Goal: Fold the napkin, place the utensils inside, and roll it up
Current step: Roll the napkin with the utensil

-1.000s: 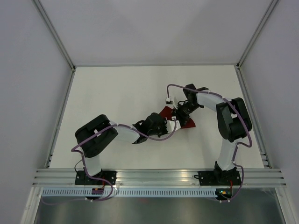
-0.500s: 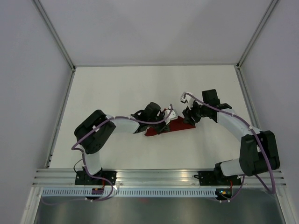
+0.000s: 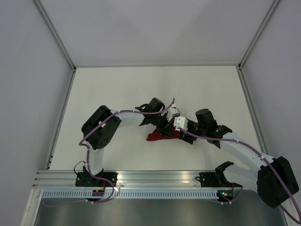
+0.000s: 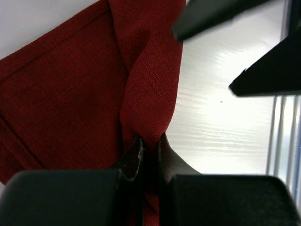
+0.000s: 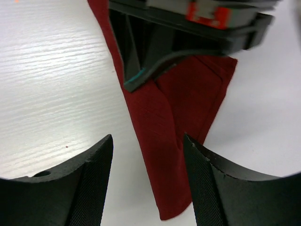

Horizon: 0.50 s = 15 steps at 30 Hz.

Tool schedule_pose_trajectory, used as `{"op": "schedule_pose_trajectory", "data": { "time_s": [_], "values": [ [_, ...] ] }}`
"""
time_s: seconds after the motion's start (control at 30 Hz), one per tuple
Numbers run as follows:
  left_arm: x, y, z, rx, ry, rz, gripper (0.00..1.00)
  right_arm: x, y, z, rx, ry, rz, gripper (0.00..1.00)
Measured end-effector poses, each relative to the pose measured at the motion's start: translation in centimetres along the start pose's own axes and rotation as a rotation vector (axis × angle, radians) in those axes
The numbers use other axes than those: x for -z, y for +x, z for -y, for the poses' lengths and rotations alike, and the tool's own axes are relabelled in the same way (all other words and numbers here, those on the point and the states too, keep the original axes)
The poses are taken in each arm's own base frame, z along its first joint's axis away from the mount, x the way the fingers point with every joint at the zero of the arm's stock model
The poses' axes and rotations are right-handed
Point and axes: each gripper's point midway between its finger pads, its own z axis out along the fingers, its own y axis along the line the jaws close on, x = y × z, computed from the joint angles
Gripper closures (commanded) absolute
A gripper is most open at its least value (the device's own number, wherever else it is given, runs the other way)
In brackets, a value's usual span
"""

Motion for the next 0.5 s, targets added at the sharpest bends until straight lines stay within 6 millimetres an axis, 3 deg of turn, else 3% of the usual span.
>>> {"op": "schedule_pose_trajectory", "data": {
  "time_s": [0.07,0.5],
  "values": [
    [-0.1,0.2,0.5,0.026,0.037,-0.013,0.94,-0.7,0.4,-1.2,0.040,-0.022,-0.012,0.33],
    [-0.4,1.0,1.7,0.143,0.137,-0.061,0.90,-3.2,1.3,-3.0,0.175,-0.028,-0.059,0.36]
  ]
}}
